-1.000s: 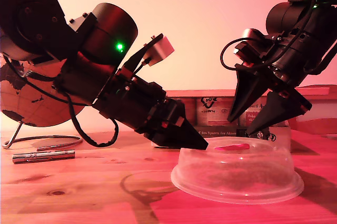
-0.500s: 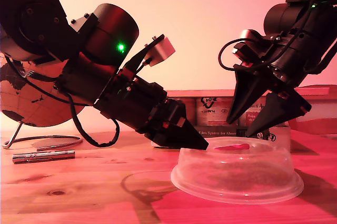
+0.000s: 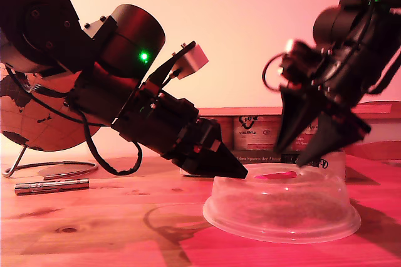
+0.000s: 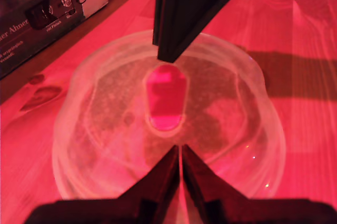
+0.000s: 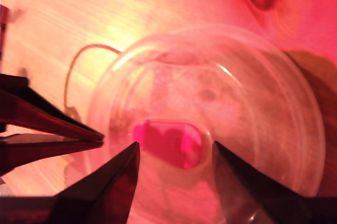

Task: Pick up the plastic microwave lid and place it on the shelf behind you

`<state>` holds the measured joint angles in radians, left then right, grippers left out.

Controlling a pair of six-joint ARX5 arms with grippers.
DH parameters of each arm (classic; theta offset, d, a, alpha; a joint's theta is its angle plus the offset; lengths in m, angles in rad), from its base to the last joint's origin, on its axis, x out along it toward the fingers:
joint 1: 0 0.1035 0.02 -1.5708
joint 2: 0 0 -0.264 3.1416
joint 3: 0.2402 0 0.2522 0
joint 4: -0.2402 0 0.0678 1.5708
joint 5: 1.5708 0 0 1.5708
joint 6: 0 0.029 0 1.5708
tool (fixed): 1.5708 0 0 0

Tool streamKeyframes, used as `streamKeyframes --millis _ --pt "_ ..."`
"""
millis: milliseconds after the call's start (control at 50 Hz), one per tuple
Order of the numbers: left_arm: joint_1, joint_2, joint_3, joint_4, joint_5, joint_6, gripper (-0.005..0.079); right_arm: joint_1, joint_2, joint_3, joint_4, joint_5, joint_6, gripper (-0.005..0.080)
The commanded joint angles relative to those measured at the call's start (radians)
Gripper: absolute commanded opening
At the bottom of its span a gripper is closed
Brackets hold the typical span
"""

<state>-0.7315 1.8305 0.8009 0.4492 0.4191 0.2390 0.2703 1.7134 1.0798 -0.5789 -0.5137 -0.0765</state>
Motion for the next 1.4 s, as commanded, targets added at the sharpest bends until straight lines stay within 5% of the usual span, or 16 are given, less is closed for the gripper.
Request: streamKeyframes --millis 0,660,1380 --pt "-0.005 0.043 -0.007 -0.005 -0.001 0.003 -0.0021 0.004 0.040 0.011 -0.002 -0.001 -0.003 0.0386" --pt "-0.004 0.043 -0.006 0.035 0.003 -0.030 -0.0021 0.045 0.053 0.011 -0.049 -0.065 -0.003 0.0386" --pt "-0.004 0.043 -0.006 -0.106 0.002 -0.022 -0.0021 0.050 0.053 0.093 -0.154 -0.116 -0.002 0.0327"
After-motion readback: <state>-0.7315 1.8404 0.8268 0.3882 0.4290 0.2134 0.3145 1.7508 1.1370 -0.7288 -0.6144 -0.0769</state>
